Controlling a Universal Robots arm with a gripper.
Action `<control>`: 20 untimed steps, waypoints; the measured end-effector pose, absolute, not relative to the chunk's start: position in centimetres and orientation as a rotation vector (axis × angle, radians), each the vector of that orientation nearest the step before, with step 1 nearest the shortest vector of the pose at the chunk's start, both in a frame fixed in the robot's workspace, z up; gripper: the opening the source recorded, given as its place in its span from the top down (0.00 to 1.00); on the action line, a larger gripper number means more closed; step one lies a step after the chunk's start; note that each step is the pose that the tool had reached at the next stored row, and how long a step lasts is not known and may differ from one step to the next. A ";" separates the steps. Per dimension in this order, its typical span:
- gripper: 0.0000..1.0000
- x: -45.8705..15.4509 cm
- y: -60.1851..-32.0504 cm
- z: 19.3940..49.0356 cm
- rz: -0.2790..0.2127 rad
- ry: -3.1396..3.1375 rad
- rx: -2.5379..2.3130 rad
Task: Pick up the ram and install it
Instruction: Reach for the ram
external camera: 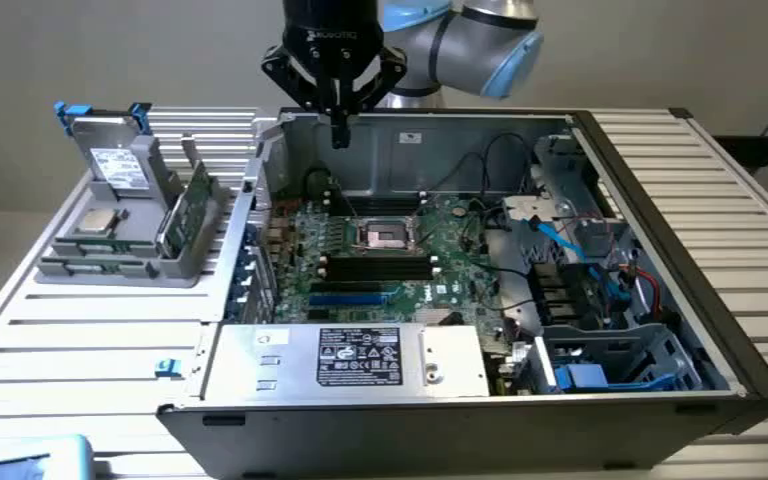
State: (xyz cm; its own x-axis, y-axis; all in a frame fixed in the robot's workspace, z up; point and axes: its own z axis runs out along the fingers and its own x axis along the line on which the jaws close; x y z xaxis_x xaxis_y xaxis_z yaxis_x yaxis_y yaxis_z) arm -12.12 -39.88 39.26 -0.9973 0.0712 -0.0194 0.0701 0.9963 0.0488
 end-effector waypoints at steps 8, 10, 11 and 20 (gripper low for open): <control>0.89 -12.1 -39.9 39.3 0.075 3.118 0.110; 0.89 -12.1 -39.9 39.3 0.075 3.118 0.110; 0.89 -12.1 -39.9 39.3 0.075 3.118 0.110; 0.89 -14.7 -39.9 39.3 0.075 3.115 0.110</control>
State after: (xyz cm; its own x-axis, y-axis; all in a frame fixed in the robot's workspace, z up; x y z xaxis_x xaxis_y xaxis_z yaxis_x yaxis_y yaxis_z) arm -14.69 -39.88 39.26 -0.9972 0.0712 -0.0223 0.0700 0.9963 0.0490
